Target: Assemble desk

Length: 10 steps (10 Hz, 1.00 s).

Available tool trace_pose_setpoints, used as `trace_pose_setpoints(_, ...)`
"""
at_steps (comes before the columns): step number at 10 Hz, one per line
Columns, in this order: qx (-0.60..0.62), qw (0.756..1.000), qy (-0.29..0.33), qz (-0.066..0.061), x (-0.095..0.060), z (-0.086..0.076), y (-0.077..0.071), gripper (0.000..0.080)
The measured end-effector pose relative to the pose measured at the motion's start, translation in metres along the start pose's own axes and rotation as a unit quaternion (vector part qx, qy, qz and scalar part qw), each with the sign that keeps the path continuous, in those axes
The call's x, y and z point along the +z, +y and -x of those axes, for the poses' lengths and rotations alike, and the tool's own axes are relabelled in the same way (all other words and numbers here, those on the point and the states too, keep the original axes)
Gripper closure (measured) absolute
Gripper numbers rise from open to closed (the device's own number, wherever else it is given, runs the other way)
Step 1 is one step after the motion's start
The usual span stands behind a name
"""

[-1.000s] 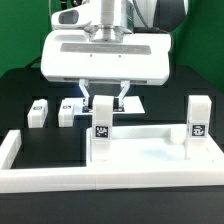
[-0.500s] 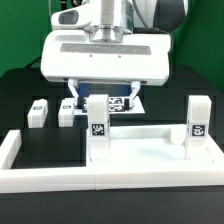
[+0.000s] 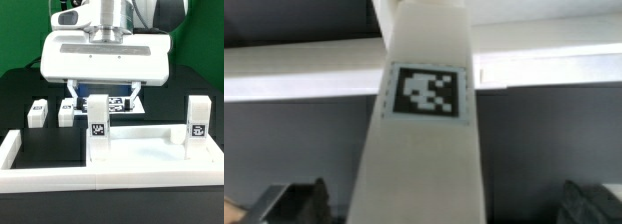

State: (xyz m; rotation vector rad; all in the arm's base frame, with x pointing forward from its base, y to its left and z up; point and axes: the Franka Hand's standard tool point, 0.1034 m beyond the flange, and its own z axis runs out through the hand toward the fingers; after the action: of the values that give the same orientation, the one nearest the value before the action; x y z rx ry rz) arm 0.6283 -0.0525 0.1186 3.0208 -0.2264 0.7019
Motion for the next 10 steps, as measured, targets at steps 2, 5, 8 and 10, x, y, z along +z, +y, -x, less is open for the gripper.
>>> trace_pose_setpoints(2,0.007,0.999,-0.042,-0.019,-0.009,-0.009,-0.002,0.0151)
trace_pose_setpoints(5,0.019,0.989,-0.139,-0.044,-0.005,-0.004,-0.009,0.0151)
trace_pose_setpoints(8,0.025,0.989,-0.137,-0.038,0.005,-0.012,-0.001,0.0151)
trace_pose_setpoints(10,0.029,0.989,-0.137,-0.037,0.006,-0.012,-0.001,0.0151)
